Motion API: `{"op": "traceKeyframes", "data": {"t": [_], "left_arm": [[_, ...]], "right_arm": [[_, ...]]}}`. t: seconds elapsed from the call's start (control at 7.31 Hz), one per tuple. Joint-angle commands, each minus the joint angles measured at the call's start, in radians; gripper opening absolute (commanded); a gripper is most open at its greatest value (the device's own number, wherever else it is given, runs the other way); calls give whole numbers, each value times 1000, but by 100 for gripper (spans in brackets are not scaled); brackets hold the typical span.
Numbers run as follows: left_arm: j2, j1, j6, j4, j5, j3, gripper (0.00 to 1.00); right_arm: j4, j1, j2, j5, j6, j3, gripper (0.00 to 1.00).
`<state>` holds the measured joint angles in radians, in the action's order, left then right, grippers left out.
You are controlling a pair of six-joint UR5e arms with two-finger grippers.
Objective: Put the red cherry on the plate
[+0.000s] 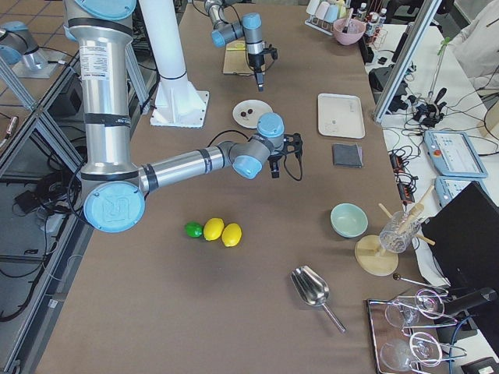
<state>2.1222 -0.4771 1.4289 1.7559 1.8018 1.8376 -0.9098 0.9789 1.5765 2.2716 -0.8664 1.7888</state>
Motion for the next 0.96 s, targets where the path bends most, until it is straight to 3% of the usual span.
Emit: {"op": "traceKeyframes", "data": {"t": [0.0, 0.14, 0.41, 0.55, 0.82], "left_arm": [[-103, -120, -309, -303, 28, 177, 98], [-205, -200, -479, -331, 63, 227, 98], [-397, -472, -889, -320, 256, 235, 98], [-494, -623, -1138, -306, 295, 212, 98], [-574, -867, -1494, -282, 431, 76, 98]], "right_arm": [[-14, 85, 72, 3, 189, -14, 100], [-96, 137, 80, 3, 310, -12, 100], [-225, 228, 82, 31, 500, -16, 100], [-292, 283, 83, 43, 580, -16, 100], [-458, 404, 80, 58, 807, -16, 100]]}}
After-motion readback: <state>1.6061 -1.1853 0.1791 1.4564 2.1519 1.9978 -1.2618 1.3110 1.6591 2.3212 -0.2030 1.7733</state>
